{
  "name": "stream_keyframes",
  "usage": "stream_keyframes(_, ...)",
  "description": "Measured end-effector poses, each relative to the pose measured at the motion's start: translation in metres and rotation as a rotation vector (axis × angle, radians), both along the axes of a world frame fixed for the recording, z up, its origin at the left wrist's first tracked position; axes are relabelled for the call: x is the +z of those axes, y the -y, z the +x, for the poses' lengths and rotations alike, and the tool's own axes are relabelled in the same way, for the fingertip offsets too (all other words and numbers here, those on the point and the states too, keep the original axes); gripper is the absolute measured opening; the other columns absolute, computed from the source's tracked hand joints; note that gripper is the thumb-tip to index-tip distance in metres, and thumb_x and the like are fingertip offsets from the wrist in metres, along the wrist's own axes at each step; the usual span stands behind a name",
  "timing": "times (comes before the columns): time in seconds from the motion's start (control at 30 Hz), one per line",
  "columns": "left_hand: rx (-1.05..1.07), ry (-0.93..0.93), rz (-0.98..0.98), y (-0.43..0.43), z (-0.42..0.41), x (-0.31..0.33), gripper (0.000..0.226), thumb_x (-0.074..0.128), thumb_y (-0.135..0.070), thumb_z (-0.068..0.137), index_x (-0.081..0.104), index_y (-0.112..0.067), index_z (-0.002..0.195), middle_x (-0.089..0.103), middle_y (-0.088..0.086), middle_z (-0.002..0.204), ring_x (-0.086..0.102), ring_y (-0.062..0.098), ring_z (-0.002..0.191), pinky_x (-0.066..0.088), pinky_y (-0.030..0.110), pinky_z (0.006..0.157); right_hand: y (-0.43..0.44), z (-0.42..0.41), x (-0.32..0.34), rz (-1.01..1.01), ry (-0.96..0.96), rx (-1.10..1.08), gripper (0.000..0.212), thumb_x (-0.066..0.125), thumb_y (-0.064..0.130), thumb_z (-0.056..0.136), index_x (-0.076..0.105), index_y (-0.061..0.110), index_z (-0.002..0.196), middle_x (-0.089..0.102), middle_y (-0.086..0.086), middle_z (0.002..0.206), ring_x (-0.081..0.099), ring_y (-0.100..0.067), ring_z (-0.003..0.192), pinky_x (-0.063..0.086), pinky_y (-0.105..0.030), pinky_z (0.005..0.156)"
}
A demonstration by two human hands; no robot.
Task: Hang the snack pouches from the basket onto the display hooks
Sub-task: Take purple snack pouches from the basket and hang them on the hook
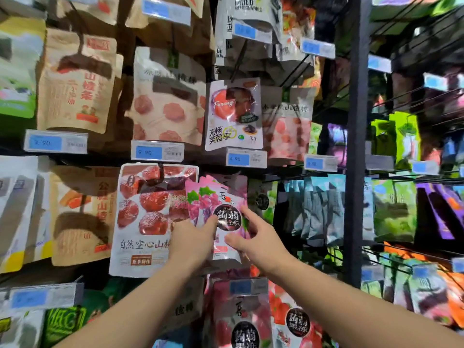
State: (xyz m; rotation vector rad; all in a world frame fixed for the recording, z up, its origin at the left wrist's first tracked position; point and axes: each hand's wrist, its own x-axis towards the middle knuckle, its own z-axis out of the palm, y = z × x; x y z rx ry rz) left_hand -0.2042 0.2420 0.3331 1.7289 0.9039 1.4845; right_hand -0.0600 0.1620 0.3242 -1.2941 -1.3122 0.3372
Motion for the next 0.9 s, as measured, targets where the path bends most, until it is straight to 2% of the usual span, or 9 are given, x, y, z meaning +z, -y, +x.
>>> stream_keyframes(0.07,-0.006,-0.002,0.0,0.002,0.0,0.0,0.063,0.07,-0.046,0.089,0.041,-0.016,0.041,0.041,-0.005,0.038,0.038,0.017,0.039,0.03,0.029,0.049,0.002,0.006,0.0,0.032,0.003,-0.04,0.089,0.084,0.019,0.08,0.039,0.036,0.155,0.066,0.007,0.135,0.068,-0.004,0.102,0.054,-0.03,0.096)
stream_keyframes(0.2,-0.018,-0.017,0.039,0.003,-0.005,0.001,0.068,0.064,-0.055,0.091,0.037,-0.016,0.043,0.04,-0.004,0.037,0.037,0.016,0.038,0.03,0.03,0.051,0.007,0.01,0.006,0.097,0.063,-0.12,0.083,0.077,0.012,0.085,0.039,0.034,0.156,0.056,0.012,0.143,0.058,0.007,0.12,0.047,-0.016,0.101)
stream_keyframes(0.3,-0.004,-0.017,0.008,0.004,-0.012,0.003,0.068,0.057,-0.056,0.096,0.043,-0.015,0.044,0.041,-0.004,0.034,0.036,0.011,0.032,0.028,0.029,0.047,0.006,0.01,0.012,0.133,0.075,-0.179,0.082,0.075,0.013,0.087,0.037,0.033,0.157,0.052,0.011,0.144,0.052,-0.001,0.129,0.039,-0.029,0.116)
stream_keyframes(0.4,0.004,0.034,-0.059,-0.003,-0.02,0.003,0.065,0.057,-0.058,0.095,0.043,-0.015,0.049,0.043,0.0,0.04,0.038,0.018,0.039,0.029,0.03,0.049,0.006,0.013,0.021,0.142,0.076,-0.223,0.08,0.073,0.011,0.089,0.036,0.032,0.157,0.051,0.006,0.134,0.051,-0.004,0.122,0.036,-0.022,0.109)
stream_keyframes(0.57,-0.006,0.032,-0.053,-0.008,-0.031,0.0,0.062,0.057,-0.057,0.095,0.041,-0.016,0.052,0.044,0.002,0.045,0.037,0.019,0.042,0.029,0.029,0.051,0.002,0.015,0.028,0.109,0.096,-0.233,0.083,0.074,0.014,0.083,0.04,0.037,0.154,0.057,-0.001,0.133,0.06,-0.009,0.118,0.046,-0.037,0.112)
stream_keyframes(0.67,-0.014,0.039,-0.031,-0.011,-0.034,0.0,0.059,0.057,-0.054,0.096,0.047,-0.014,0.055,0.051,0.007,0.05,0.042,0.019,0.048,0.032,0.031,0.054,0.003,0.015,0.027,0.101,0.09,-0.226,0.081,0.073,0.008,0.087,0.038,0.028,0.157,0.055,0.0,0.134,0.063,0.001,0.109,0.055,-0.021,0.095)
stream_keyframes(0.77,0.002,0.032,-0.02,-0.014,-0.035,-0.001,0.056,0.058,-0.051,0.097,0.049,-0.013,0.056,0.054,0.008,0.052,0.044,0.02,0.048,0.034,0.03,0.054,0.003,0.017,0.025,0.079,0.082,-0.201,0.076,0.067,-0.003,0.09,0.037,0.019,0.157,0.057,0.01,0.115,0.059,0.024,0.089,0.052,-0.005,0.069)
stream_keyframes(0.83,0.015,0.013,-0.013,-0.015,-0.035,-0.002,0.056,0.058,-0.051,0.097,0.049,-0.013,0.056,0.055,0.012,0.052,0.044,0.019,0.048,0.035,0.029,0.053,0.002,0.018,0.024,0.07,0.077,-0.209,0.076,0.066,-0.004,0.091,0.037,0.019,0.157,0.06,0.016,0.117,0.06,0.021,0.088,0.046,0.0,0.067)
stream_keyframes(0.9,0.019,0.011,-0.016,-0.017,-0.035,-0.002,0.056,0.058,-0.052,0.096,0.053,-0.012,0.058,0.061,0.021,0.058,0.048,0.02,0.05,0.037,0.03,0.054,0.001,0.018,0.024,0.057,0.082,-0.227,0.078,0.067,-0.002,0.091,0.035,0.021,0.158,0.058,0.007,0.133,0.058,0.014,0.098,0.046,0.0,0.068)
